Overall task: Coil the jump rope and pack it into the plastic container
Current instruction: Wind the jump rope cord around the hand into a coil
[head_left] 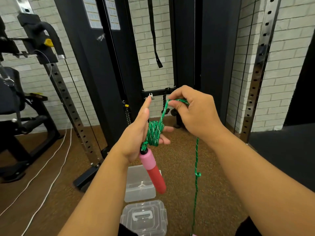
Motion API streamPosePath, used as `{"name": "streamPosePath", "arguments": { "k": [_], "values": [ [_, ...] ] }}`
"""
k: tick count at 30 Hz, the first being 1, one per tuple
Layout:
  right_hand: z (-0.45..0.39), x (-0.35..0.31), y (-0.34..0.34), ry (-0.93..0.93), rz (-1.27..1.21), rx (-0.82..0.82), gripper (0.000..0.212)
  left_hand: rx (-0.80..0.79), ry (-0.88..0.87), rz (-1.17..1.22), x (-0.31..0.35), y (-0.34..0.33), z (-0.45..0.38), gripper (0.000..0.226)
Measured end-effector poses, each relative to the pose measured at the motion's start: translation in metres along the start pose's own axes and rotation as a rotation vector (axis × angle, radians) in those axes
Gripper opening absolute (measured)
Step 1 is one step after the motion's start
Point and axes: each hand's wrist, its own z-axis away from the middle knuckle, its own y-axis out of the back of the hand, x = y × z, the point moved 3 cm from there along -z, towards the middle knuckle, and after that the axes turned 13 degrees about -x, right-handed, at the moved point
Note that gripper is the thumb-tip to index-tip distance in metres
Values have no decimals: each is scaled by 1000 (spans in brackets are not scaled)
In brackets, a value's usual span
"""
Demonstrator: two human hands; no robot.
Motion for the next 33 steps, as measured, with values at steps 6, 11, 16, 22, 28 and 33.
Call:
{"name": "streamPosePath", "arguments": {
  "k": [6, 11, 16, 22, 28, 33],
  "values": [
    [4, 22, -16, -209, -68, -50, 5, -125, -121, 196, 13, -8, 1, 62],
    [30, 23, -41, -173, -80, -153, 17, -94, -273, 321, 19, -6, 0, 59],
    [45, 5, -52, -59, 98, -301, 25, -17, -304, 322, 13, -5, -3, 54],
    [54, -4, -46, 30, 245, -521, 22, 110, -298, 229, 10, 7, -3, 54],
    [52, -19, -34, 106, 324, -550, 40, 119, -199, 161, 1, 11, -2, 59],
    [38, -22, -21, 113, 269, -514, 24, 34, -91, 49, -9, 3, -5, 79]
  ]
}}
